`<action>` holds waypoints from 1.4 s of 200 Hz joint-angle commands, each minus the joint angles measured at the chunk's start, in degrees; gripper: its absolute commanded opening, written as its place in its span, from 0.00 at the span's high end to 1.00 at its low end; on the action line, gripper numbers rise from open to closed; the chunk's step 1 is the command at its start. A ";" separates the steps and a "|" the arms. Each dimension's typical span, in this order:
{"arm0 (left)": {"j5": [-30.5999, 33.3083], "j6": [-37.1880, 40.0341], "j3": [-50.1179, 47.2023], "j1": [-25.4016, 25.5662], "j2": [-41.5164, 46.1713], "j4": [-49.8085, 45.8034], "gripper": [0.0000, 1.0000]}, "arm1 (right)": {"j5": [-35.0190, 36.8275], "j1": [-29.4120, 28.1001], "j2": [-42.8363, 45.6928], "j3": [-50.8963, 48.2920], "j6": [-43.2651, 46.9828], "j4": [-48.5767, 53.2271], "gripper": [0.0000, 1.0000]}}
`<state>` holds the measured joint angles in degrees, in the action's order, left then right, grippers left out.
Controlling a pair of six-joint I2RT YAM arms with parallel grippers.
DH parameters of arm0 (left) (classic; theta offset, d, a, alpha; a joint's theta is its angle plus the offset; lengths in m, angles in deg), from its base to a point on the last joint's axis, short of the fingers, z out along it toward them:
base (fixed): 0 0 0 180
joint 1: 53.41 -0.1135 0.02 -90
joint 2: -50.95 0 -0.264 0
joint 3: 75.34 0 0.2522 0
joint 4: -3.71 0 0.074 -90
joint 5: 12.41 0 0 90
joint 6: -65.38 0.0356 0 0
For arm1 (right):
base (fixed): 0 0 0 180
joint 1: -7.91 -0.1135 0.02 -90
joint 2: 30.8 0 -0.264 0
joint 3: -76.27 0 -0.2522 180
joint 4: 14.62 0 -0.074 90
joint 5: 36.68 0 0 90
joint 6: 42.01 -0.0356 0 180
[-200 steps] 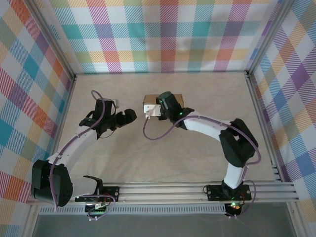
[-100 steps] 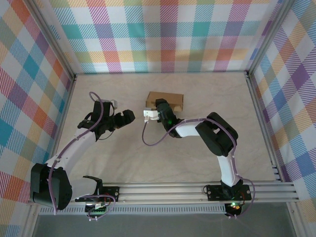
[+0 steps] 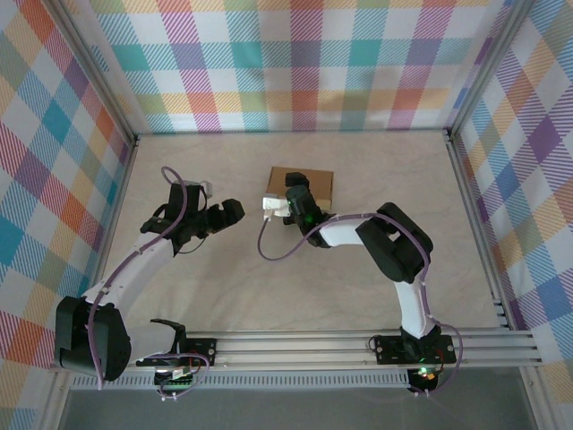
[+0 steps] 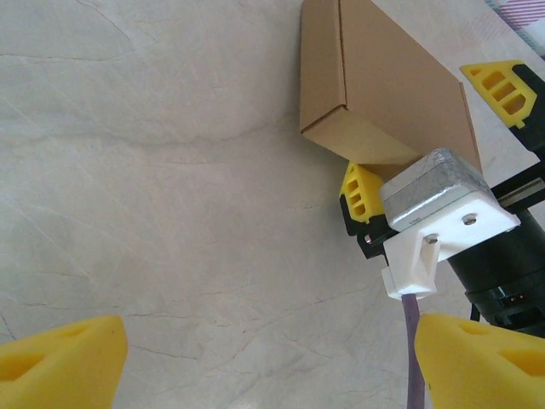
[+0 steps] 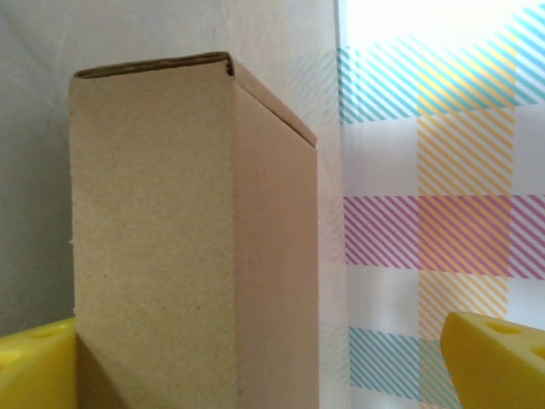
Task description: Fold the paper box
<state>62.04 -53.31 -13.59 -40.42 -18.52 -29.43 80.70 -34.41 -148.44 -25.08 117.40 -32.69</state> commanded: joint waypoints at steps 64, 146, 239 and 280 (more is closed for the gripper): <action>5.63 0.56 -3.86 -1.39 1.00 8.99 0.04 | -35.57 4.12 12.47 7.27 -18.61 46.81 0.00; 34.15 21.09 -17.94 -1.39 6.44 33.11 0.00 | -41.85 11.33 33.09 -9.24 -39.67 33.53 0.00; 22.08 35.32 -25.32 -4.63 -13.83 62.92 0.00 | -26.27 34.23 56.93 -43.77 -67.00 7.81 0.00; 16.23 32.66 -26.36 -8.66 -20.66 71.51 0.00 | -27.84 42.36 48.63 -50.14 -72.79 -11.10 0.00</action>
<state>83.37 -19.35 -38.64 -46.38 -34.65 31.24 53.16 5.06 -95.22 -73.56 51.63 -27.60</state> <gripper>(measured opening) 0.999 0.996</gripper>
